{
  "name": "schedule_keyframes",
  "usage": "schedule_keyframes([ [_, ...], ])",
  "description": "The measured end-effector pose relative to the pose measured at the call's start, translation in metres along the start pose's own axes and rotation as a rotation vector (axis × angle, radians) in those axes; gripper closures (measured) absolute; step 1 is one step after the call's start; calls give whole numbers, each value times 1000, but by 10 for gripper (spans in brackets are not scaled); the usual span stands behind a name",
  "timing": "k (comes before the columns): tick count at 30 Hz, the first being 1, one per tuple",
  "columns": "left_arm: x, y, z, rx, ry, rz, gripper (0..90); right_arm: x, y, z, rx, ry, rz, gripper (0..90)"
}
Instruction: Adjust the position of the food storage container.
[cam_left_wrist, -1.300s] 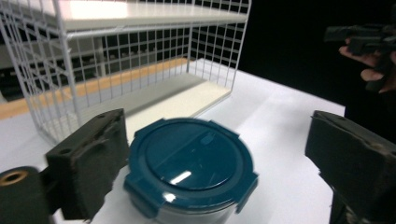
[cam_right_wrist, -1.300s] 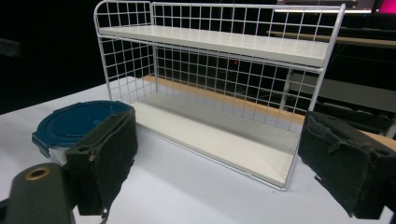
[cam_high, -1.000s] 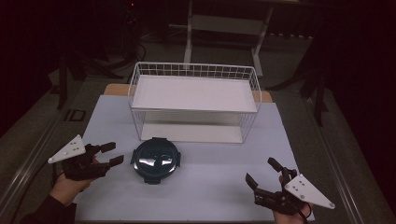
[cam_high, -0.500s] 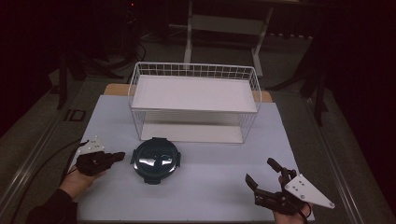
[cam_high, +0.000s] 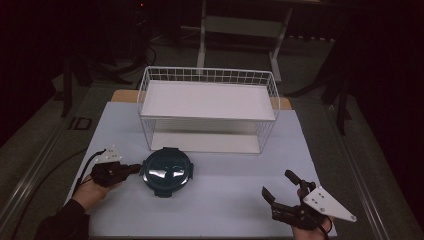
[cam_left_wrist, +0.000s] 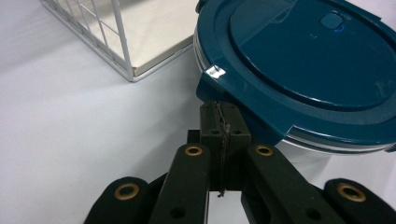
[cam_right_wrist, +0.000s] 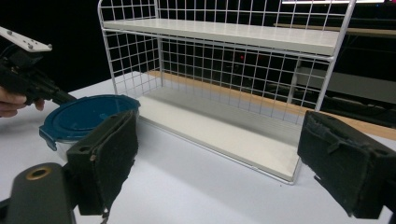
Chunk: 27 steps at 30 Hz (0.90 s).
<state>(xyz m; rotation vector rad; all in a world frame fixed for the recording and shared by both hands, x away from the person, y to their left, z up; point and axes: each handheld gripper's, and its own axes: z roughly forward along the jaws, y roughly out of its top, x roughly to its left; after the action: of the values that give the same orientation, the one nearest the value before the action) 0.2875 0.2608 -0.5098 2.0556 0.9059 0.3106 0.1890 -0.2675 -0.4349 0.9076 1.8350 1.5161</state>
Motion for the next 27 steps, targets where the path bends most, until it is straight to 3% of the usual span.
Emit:
schedule_keyframes([
  [9,-7,5,3,6,13,-5,899,1,0,2,7,6,-2,122],
  [27,-34,25,30,12,-45,5,899,2,-1,3,13,15,-3,122],
])
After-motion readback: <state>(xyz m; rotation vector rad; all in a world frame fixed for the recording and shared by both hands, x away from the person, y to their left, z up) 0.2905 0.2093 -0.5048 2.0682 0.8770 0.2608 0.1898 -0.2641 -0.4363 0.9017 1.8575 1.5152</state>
